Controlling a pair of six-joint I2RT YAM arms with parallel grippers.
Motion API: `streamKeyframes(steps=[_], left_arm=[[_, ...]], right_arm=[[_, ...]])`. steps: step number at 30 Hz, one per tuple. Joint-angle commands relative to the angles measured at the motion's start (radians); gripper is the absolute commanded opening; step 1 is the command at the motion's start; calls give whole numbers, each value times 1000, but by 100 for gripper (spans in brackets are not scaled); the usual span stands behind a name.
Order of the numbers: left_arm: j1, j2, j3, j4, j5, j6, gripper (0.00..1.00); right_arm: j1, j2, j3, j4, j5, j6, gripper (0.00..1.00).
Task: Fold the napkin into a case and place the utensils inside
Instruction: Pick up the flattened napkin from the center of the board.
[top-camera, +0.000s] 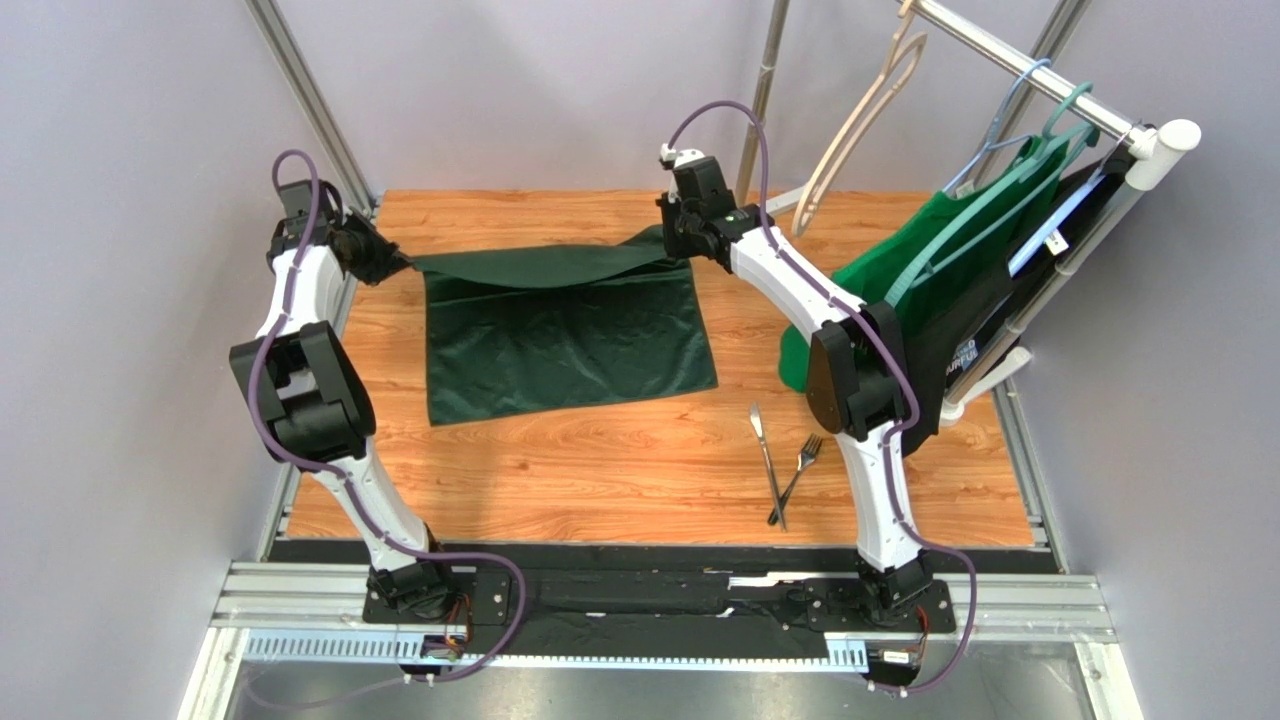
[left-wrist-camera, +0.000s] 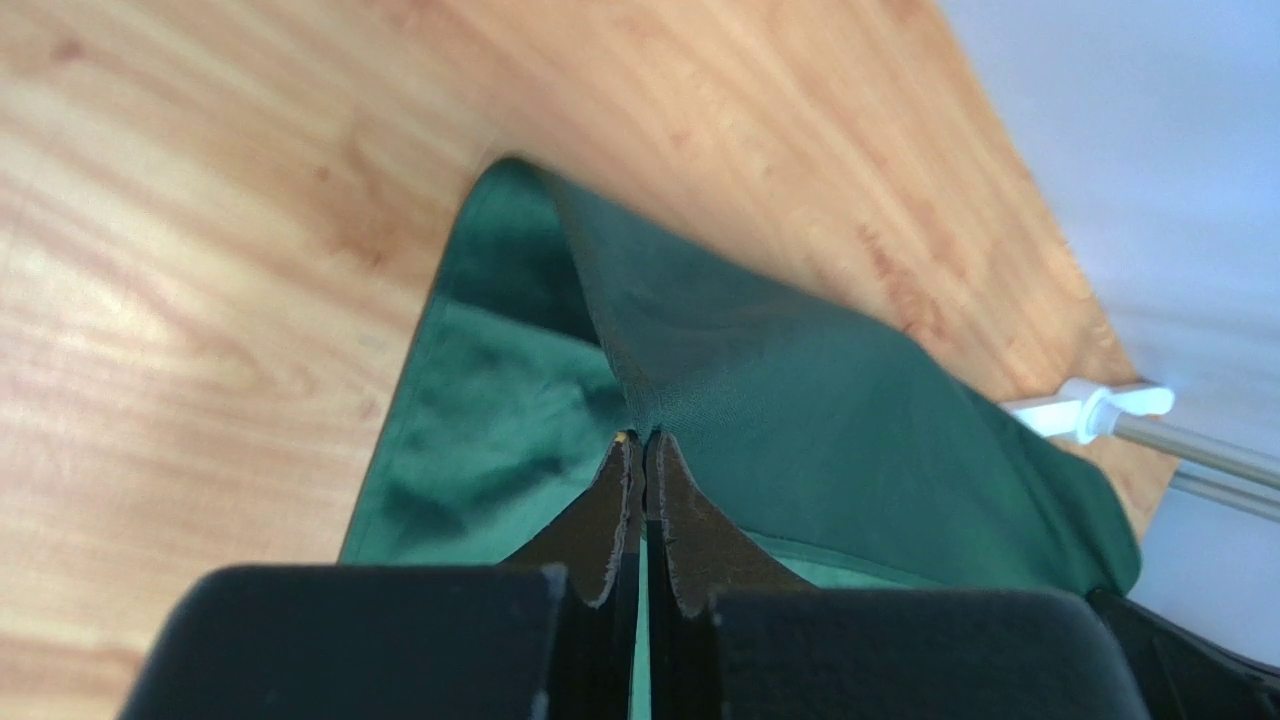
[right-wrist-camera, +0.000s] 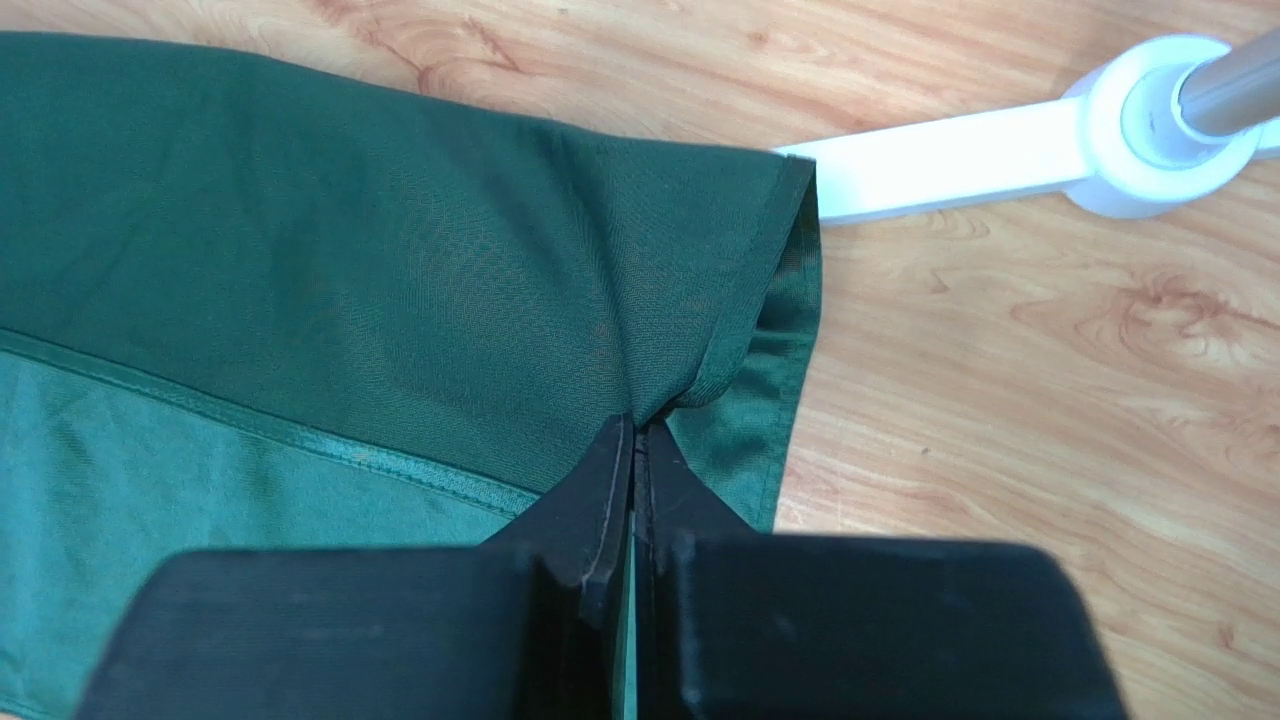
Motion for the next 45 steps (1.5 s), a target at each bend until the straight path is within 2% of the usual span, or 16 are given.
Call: streamKeyframes(steps=[1, 7, 13, 23, 30, 45], left_arm=[[-6, -66, -38, -196, -8, 33, 0], [-20, -210, -288, -310, -57, 68, 0], [-28, -286, -431, -343, -67, 113, 0], [-28, -270, -431, -380, -148, 174, 0], [-28, -254, -399, -396, -231, 202, 0], [-34, -182, -419, -357, -174, 191, 0]], right_arm=[[-5, -108, -100, -23, -12, 38, 0], [-4, -315, -353, -92, -31, 105, 0], [1, -401, -440, -141, -110, 156, 0], [59, -473, -687, -81, -121, 202, 0], [67, -466, -718, -75, -133, 208, 0], [61, -417, -757, -60, -54, 177, 0]])
